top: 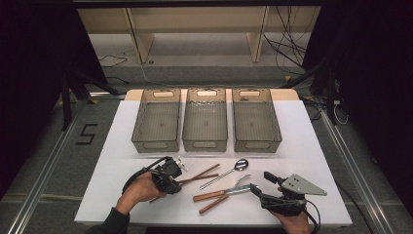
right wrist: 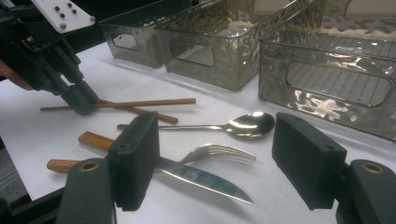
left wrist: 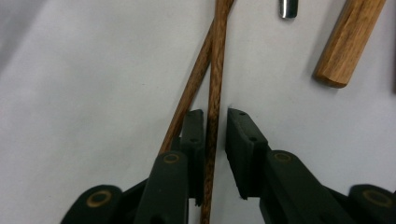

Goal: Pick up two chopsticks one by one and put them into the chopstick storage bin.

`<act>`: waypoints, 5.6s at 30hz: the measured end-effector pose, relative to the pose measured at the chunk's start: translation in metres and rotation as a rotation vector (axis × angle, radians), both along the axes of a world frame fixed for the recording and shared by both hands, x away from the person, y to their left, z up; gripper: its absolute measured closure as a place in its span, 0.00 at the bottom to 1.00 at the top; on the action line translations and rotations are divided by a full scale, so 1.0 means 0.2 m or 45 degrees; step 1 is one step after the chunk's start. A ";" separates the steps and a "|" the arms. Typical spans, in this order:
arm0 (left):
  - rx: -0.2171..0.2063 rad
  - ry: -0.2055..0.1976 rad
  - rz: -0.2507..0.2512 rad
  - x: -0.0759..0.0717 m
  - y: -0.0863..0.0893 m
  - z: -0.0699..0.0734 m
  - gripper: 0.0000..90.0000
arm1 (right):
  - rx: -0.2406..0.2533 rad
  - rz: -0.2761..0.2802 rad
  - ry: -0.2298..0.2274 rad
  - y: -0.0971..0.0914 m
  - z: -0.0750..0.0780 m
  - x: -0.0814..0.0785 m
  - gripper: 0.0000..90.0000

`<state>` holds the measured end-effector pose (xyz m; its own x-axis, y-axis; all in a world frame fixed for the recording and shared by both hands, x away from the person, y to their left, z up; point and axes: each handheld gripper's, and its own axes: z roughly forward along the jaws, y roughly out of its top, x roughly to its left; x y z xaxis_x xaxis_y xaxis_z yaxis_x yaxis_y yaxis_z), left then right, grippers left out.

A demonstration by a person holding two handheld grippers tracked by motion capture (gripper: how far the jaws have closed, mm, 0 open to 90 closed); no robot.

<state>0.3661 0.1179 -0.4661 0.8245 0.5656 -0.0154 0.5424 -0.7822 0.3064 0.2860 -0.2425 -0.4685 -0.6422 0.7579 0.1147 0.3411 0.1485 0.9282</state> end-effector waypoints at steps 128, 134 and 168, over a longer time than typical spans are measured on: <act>-0.253 -0.386 0.588 0.79 0.50 0.31 0.69 | 0.016 -0.001 -0.004 -0.01 0.00 0.00 0.37; -0.317 -0.391 0.530 0.70 0.45 0.41 0.43 | 0.015 -0.002 -0.004 -0.01 0.00 0.00 0.37; -0.448 -0.366 0.237 0.18 0.24 0.28 0.18 | 0.011 0.011 -0.022 -0.01 0.01 -0.01 0.37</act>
